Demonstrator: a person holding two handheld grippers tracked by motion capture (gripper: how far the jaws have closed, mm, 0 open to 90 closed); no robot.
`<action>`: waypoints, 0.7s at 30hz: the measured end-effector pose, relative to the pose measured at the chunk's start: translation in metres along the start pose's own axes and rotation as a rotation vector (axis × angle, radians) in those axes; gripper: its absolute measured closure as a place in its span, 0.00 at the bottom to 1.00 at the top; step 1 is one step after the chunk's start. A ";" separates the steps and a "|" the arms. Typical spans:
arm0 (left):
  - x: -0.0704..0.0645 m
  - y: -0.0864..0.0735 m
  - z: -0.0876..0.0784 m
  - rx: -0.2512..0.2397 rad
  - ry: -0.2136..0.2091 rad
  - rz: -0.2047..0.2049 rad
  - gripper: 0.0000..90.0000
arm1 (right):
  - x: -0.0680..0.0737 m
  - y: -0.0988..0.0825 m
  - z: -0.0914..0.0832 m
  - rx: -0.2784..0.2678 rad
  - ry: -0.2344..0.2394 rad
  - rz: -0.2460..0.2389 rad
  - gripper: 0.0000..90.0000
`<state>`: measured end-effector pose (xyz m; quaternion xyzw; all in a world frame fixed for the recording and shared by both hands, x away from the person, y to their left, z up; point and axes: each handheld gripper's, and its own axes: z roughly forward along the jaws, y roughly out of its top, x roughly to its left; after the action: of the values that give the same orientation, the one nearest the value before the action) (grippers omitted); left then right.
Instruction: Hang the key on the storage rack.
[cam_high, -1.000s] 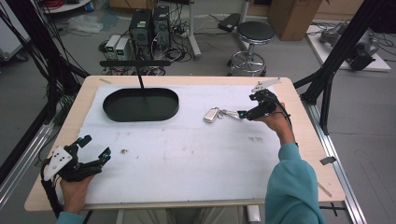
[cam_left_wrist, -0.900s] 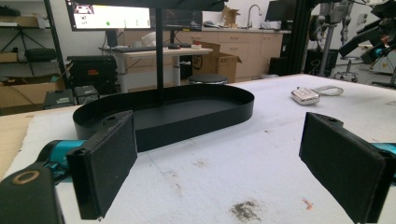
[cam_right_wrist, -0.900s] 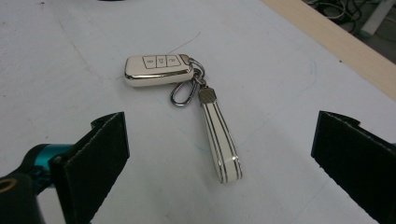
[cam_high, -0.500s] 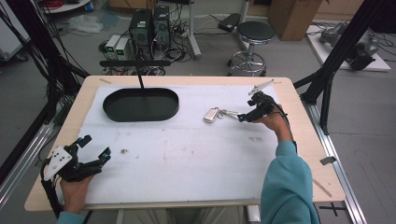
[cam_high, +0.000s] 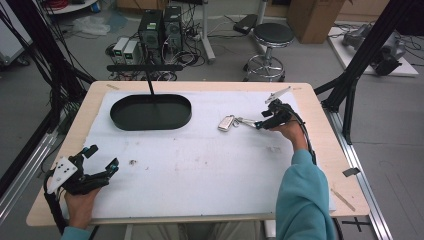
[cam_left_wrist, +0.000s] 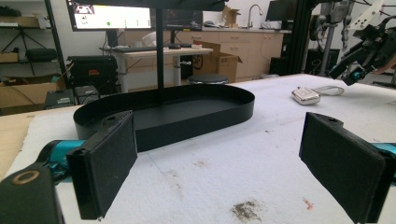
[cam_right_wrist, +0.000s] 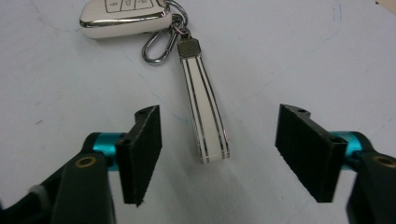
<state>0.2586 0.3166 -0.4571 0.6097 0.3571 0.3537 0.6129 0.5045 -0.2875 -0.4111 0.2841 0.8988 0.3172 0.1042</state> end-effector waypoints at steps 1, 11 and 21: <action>0.000 0.000 0.000 -0.001 0.000 -0.001 0.13 | 0.000 0.000 0.001 0.003 0.001 -0.001 0.43; 0.000 0.000 0.000 -0.002 0.001 0.001 0.13 | -0.003 -0.003 0.008 0.029 0.013 -0.013 0.56; 0.000 0.000 0.000 -0.001 0.000 0.001 0.13 | -0.004 -0.005 0.014 0.041 0.027 -0.010 0.64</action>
<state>0.2585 0.3163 -0.4572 0.6093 0.3567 0.3542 0.6132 0.5108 -0.2862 -0.4253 0.2775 0.9077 0.3023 0.0875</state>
